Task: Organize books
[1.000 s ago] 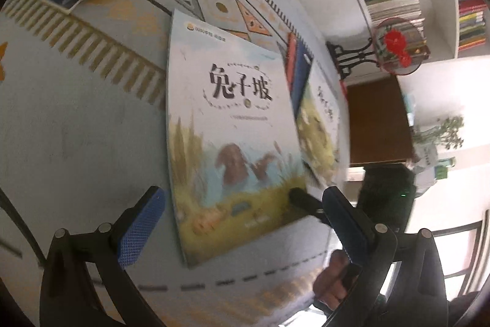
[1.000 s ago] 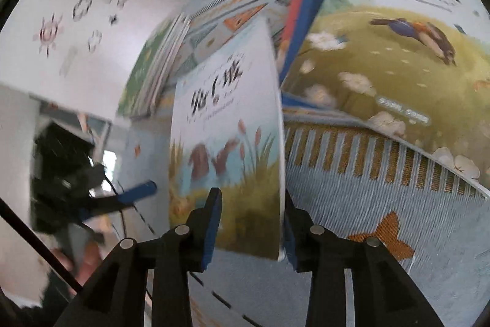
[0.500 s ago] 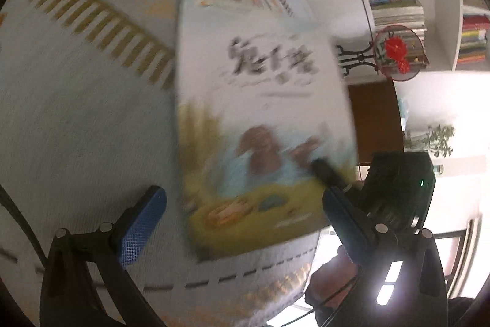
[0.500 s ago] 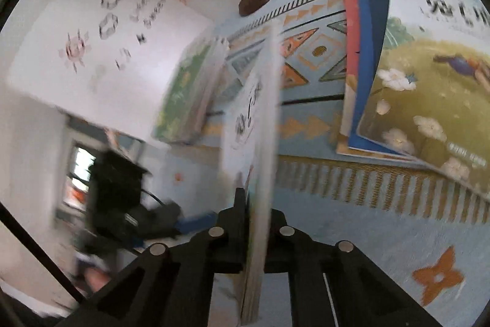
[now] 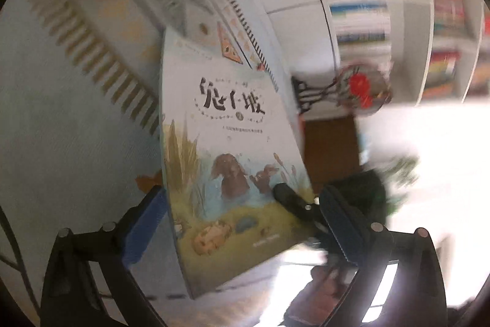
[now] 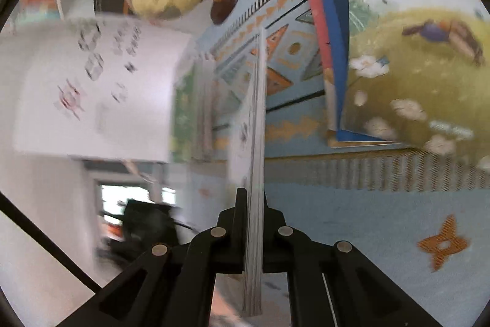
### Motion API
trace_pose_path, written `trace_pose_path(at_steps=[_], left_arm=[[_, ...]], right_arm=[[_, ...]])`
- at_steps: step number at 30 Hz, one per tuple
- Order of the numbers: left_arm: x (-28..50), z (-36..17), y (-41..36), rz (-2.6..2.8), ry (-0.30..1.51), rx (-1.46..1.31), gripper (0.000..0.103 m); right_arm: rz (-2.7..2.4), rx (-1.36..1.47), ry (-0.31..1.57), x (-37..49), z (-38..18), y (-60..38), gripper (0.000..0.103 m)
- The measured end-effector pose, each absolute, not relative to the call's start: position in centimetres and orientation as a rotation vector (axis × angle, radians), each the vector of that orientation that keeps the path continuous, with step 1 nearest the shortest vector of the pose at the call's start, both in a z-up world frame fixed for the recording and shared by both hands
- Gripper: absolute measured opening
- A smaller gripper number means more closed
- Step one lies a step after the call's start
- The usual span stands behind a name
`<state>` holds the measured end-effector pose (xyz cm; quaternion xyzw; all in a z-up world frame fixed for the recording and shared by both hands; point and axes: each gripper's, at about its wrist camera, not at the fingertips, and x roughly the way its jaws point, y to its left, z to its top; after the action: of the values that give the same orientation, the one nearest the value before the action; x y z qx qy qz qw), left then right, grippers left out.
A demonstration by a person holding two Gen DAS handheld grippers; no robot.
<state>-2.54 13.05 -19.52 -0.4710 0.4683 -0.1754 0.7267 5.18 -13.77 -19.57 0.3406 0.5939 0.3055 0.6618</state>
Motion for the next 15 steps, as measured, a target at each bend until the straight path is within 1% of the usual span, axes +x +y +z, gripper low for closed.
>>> trace_pose_path(at_steps=[3, 8, 11, 15], left_arm=[[-2.4, -18.2, 12.4, -0.371, 1.027, -0.921, 0.098], [-2.4, -16.0, 12.7, -0.369, 0.960, -0.867, 0.098], [-2.2, -14.8, 13.6, -0.387, 0.956, -0.844, 0.098], [-2.5, -12.6, 15.7, -0.374, 0.918, -0.827, 0.098]], right_arm=[[0.690, 0.624, 1.304, 4.4, -18.2, -12.7, 0.007], [0.699, 0.214, 1.120, 2.1, -13.9, -9.3, 0.011], [0.722, 0.108, 1.037, 0.6, -12.4, -8.2, 0.012], [0.751, 0.063, 0.966, 0.5, -10.9, -7.1, 0.012]])
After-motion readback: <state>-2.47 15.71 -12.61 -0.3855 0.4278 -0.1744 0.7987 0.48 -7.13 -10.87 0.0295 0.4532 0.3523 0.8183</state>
